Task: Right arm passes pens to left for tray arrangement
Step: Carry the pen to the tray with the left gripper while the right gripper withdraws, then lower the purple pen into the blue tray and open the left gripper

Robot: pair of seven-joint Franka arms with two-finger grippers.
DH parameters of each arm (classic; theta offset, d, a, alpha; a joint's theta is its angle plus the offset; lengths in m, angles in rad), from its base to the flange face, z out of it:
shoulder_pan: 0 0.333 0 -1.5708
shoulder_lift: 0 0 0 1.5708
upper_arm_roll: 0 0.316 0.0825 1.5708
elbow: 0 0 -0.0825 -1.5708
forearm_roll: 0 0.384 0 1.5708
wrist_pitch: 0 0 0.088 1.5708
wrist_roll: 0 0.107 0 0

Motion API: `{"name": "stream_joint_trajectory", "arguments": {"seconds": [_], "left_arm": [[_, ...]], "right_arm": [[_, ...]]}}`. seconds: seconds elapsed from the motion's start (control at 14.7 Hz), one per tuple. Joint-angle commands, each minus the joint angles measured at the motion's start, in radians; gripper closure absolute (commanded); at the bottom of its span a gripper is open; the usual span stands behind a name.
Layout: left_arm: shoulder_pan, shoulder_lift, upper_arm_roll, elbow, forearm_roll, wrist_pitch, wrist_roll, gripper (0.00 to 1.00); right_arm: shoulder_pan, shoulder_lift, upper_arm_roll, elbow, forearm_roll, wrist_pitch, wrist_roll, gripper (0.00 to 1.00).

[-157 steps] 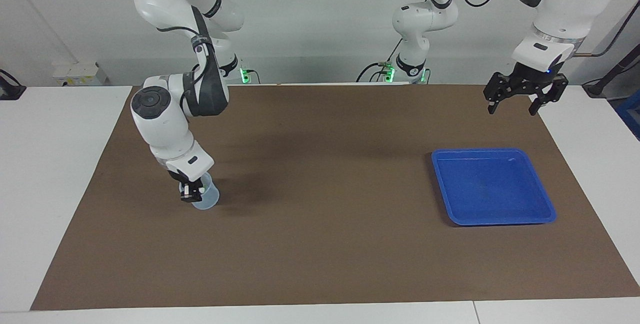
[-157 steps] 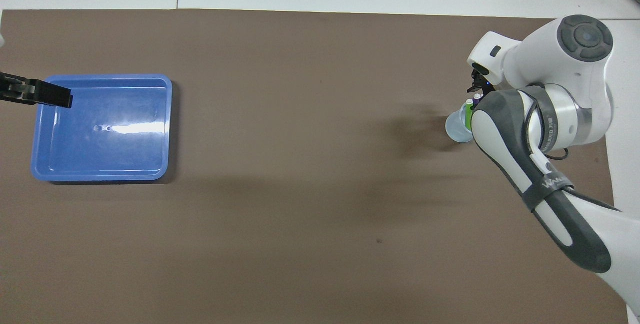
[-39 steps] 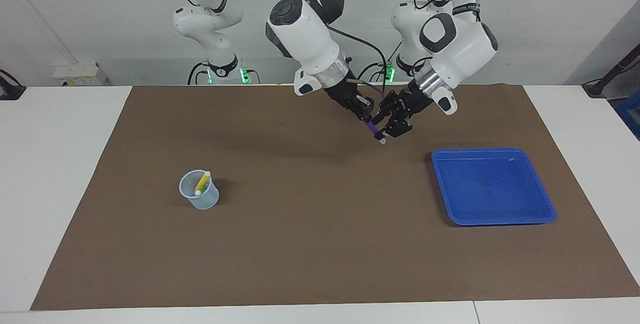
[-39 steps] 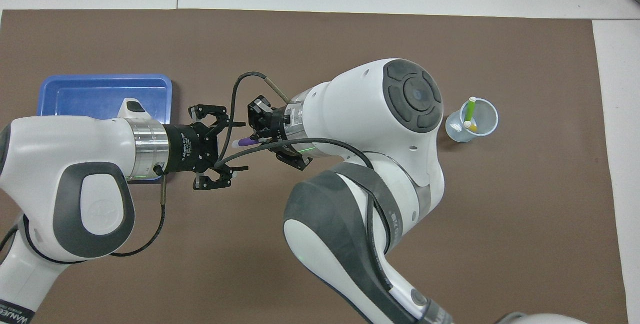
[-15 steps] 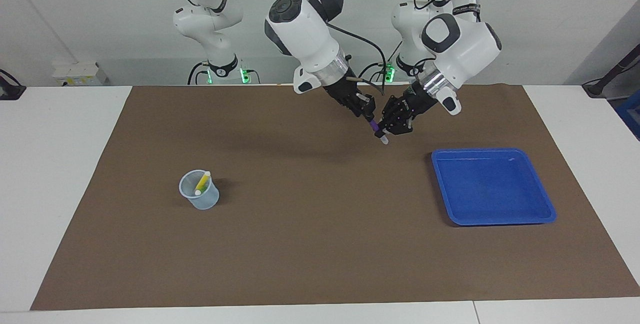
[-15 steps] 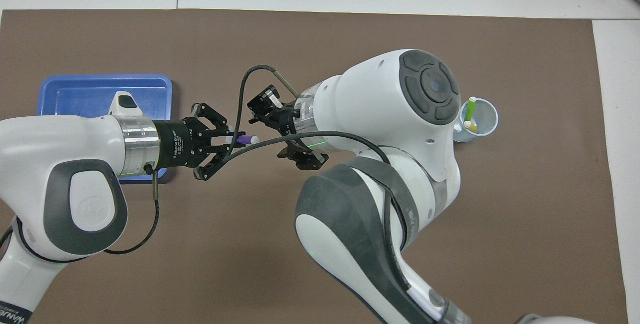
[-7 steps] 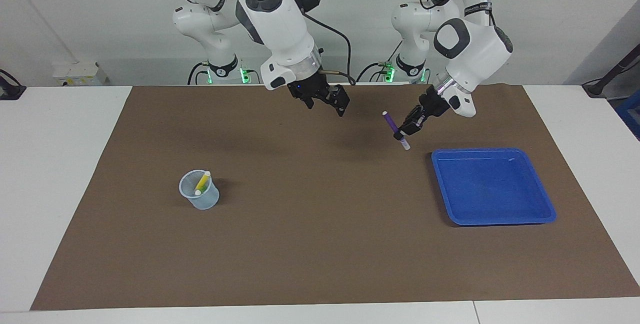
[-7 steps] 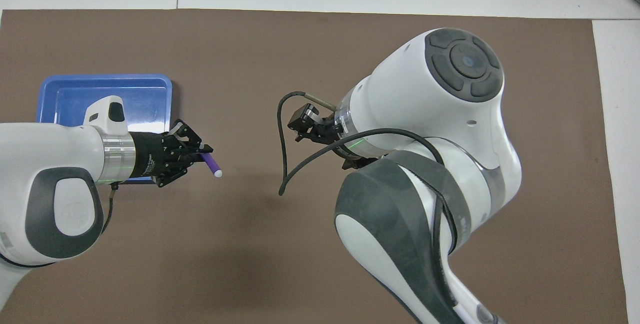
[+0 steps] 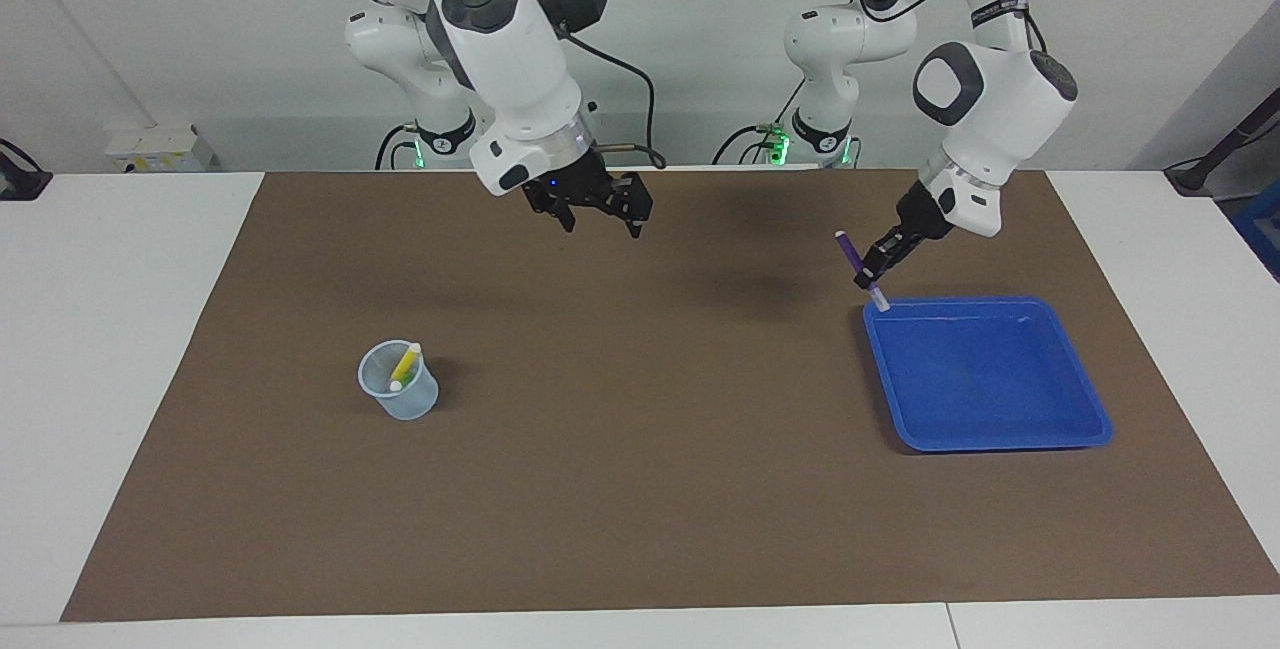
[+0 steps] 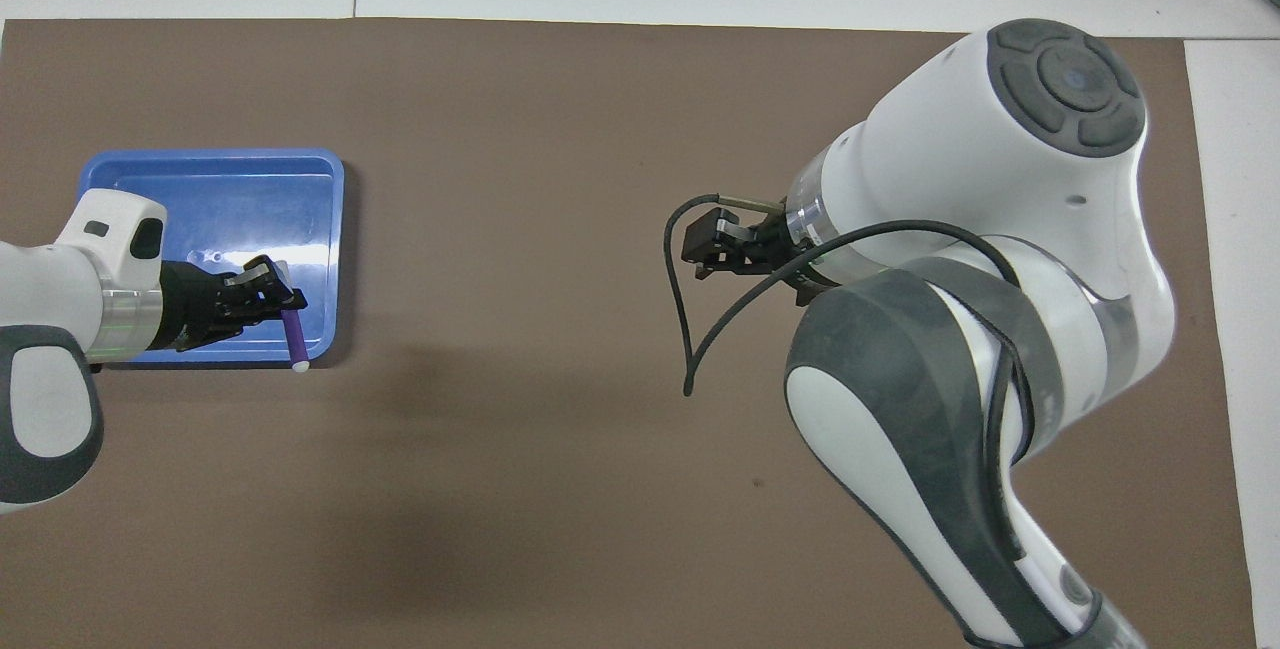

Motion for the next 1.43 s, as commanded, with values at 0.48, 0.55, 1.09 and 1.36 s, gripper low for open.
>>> {"name": "stream_joint_trajectory", "arguments": {"seconds": [0.48,0.55,1.09,1.36], "left_arm": [[0.098,0.189,-0.005,0.15,0.278,0.052,0.26,1.0],[0.115,0.237,-0.005,0.192,0.308,0.067,0.317,1.0],[0.208,0.46,-0.005,0.342,0.466,0.155,0.455,1.0],[0.219,0.463,-0.005,0.342,0.471,0.176,0.483,1.0]], "right_arm": [[-0.03,-0.095,0.009,-0.241,-0.362,0.16,-0.205,0.03],[-0.03,-0.086,0.009,-0.25,-0.388,0.168,-0.205,0.04],[-0.055,-0.023,0.009,-0.293,-0.491,0.241,-0.208,0.27],[-0.056,0.002,0.009,-0.324,-0.566,0.269,-0.234,0.3]]}}
